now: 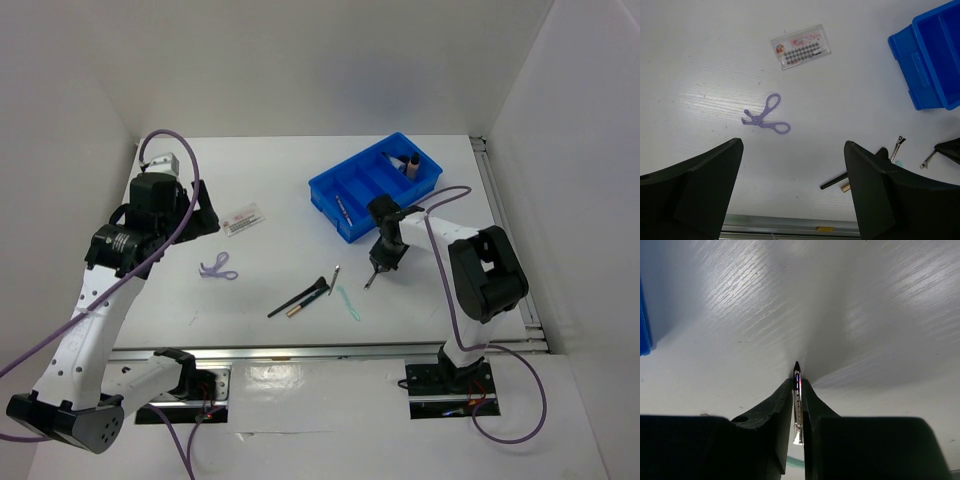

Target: Organize the makeup

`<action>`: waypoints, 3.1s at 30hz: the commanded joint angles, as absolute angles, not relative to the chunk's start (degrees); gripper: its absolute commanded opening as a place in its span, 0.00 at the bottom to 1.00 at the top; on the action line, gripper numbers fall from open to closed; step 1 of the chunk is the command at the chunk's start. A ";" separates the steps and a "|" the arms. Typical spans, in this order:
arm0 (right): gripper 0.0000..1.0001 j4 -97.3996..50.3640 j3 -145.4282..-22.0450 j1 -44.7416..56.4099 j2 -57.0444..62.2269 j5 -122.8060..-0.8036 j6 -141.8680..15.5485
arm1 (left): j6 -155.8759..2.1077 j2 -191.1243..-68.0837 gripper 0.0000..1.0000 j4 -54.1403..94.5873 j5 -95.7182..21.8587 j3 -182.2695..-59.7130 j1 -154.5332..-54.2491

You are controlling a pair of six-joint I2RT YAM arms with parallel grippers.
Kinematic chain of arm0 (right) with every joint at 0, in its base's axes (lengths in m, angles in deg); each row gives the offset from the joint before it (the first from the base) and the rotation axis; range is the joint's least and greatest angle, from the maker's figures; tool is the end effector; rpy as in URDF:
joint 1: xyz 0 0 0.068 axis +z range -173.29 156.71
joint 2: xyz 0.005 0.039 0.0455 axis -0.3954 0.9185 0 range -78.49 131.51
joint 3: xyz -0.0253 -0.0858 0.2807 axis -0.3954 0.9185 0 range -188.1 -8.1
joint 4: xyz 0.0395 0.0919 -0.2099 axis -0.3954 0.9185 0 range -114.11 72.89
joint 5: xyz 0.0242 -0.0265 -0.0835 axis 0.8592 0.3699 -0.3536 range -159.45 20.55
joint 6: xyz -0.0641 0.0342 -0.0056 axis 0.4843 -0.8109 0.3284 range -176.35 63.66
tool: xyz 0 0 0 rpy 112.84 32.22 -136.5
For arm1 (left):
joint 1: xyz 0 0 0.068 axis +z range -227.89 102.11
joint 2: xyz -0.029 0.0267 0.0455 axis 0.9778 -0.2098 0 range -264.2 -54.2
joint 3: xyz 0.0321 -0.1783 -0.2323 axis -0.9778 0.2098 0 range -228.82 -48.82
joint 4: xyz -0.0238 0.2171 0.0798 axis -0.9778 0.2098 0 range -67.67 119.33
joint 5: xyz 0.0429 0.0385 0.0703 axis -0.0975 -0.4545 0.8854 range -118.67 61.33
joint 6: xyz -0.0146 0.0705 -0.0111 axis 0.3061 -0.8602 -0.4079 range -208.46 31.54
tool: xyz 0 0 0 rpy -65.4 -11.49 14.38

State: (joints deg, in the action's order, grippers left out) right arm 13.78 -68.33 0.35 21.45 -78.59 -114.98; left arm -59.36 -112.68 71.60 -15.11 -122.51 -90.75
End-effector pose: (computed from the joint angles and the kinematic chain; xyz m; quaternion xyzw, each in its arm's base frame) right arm 0.2797 0.1119 0.1745 0.3061 0.9426 0.0111 0.1332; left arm 0.1699 -0.0241 0.3974 -0.1787 0.8604 -0.0694 0.4721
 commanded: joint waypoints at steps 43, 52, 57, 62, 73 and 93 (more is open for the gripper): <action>0.16 8.68 -119.99 1.14 44.81 -103.28 -73.75 | -58.67 -130.14 0.94 70.93 -21.29 -131.53 -90.46; 0.54 8.93 -123.67 1.67 48.25 -100.21 -72.69 | -58.67 -130.66 0.94 70.93 -21.29 -131.53 -90.46; 0.58 10.07 -125.52 2.20 45.89 -100.73 -72.69 | -58.67 -130.66 0.94 70.93 -21.29 -131.53 -90.46; 0.50 12.97 -119.65 2.20 37.63 -95.74 -76.73 | -58.67 -128.82 0.94 70.93 -20.68 -131.53 -90.46; 0.50 16.59 -83.45 14.91 11.18 -80.45 -80.60 | -58.77 -124.60 0.94 71.97 -19.54 -130.39 -90.46; 0.57 7.97 -62.42 27.86 12.65 -74.63 -85.09 | -57.00 -121.96 0.94 70.93 -21.20 -128.63 -90.46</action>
